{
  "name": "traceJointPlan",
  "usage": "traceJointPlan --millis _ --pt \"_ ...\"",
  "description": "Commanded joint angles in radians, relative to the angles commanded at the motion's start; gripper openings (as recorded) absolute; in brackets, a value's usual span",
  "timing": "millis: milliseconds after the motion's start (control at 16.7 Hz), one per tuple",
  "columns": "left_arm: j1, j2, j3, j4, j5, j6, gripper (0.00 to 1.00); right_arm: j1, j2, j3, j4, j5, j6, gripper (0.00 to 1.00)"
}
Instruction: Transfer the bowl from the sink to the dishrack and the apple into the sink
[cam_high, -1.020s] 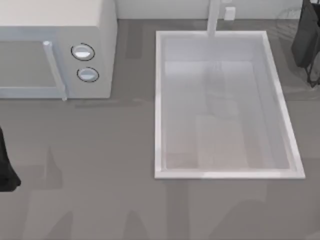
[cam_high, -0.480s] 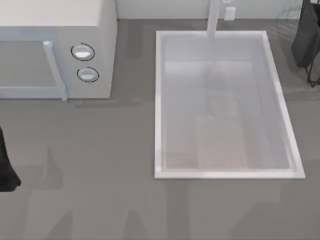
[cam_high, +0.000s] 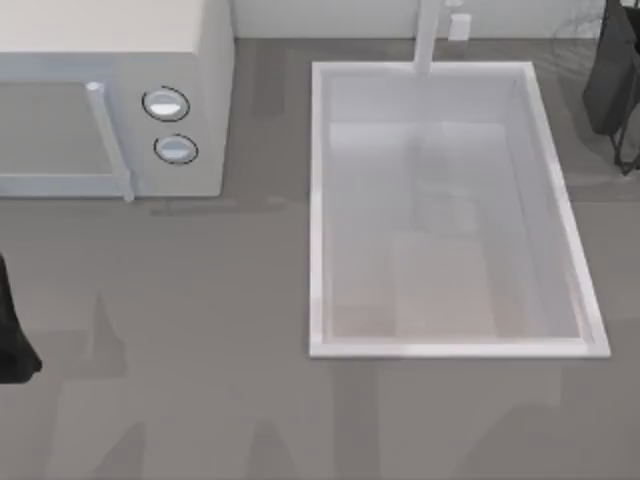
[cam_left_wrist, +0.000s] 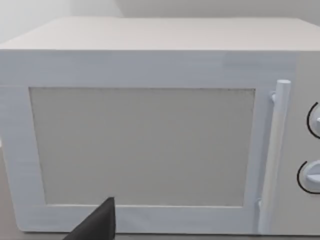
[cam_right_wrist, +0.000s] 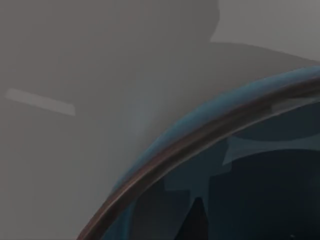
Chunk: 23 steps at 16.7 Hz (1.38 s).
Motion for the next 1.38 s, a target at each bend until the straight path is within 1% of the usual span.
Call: traceJointPlan --millis 300,360,780,840,960,1080,1380 --pt "0.0 0.0 0.0 0.0 0.0 0.0 1.0 0.0 0.0 0.0 0.0 0.0 0.0 0.02" --pt "0.0 0.0 0.0 0.0 0.0 0.0 1.0 0.0 0.0 0.0 0.0 0.0 0.0 0.0" --pt "0.0 0.0 0.0 0.0 0.0 0.0 1.0 0.0 0.0 0.0 0.0 0.0 0.0 0.0" --pt "0.0 0.0 0.0 0.0 0.0 0.0 1.0 -0.006 -0.066 0.022 -0.063 -0.014 0.003 0.0" --pt "0.0 0.0 0.0 0.0 0.0 0.0 1.0 -0.006 -0.07 0.037 -0.079 -0.014 0.001 0.0" --pt "0.0 0.0 0.0 0.0 0.0 0.0 1.0 -0.008 -0.086 0.08 -0.137 -0.013 0.001 0.0" --pt "0.0 0.0 0.0 0.0 0.0 0.0 1.0 -0.012 -0.164 0.234 -0.395 -0.013 -0.001 0.0"
